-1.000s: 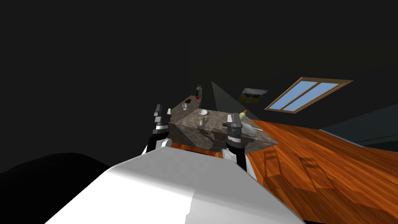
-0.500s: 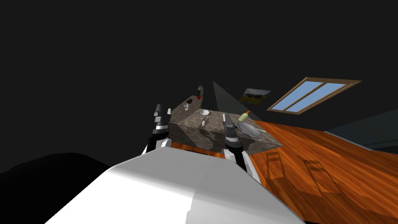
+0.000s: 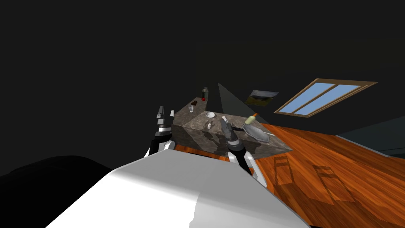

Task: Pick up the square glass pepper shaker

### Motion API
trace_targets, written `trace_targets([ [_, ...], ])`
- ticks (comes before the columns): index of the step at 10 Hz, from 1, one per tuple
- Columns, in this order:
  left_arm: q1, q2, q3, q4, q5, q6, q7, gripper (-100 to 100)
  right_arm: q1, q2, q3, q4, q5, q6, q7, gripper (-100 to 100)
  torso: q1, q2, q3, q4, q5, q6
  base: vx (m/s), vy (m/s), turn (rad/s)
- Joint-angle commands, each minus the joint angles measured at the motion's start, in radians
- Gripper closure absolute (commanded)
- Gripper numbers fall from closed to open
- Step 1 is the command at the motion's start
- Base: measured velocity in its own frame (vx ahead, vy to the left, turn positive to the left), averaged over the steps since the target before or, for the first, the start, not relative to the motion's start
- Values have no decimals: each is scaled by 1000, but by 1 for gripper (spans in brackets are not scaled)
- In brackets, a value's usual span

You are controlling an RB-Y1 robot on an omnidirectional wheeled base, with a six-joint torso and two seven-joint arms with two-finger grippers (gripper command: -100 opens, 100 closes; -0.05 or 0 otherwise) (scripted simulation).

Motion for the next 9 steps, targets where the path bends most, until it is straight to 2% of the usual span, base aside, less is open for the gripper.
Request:
trace_targets([
  [1,0,0,0,0,0,0,0,0,-25,-50,19,6,50,-15,15,-100,0,0,0,0,0,0,4,74,57],
  [3,0,0,0,0,0,0,0,0,-25,-57,19,6,95,-15,15,-100,0,0,0,0,0,0,4,42,5],
  [4,0,0,0,0,0,0,0,0,-44,-104,37,9,132,-30,29,-100,-2,0,0,0,0,0,7,49,49],
  [5,0,0,0,0,0,0,0,0,-44,-106,37,9,162,-30,29,-100,-1,0,0,0,0,0,8,49,26],
  [6,0,0,0,0,0,0,0,0,-65,-145,56,12,194,-45,43,-100,-1,0,0,0,0,0,6,70,49],
  [8,0,0,0,0,0,0,0,0,-65,-156,56,12,247,-45,43,-100,1,0,0,0,0,0,-1,51,9],
  [9,0,0,0,0,0,0,0,0,-86,-204,75,15,281,-61,57,-100,-1,0,0,0,0,0,-4,59,61],
])
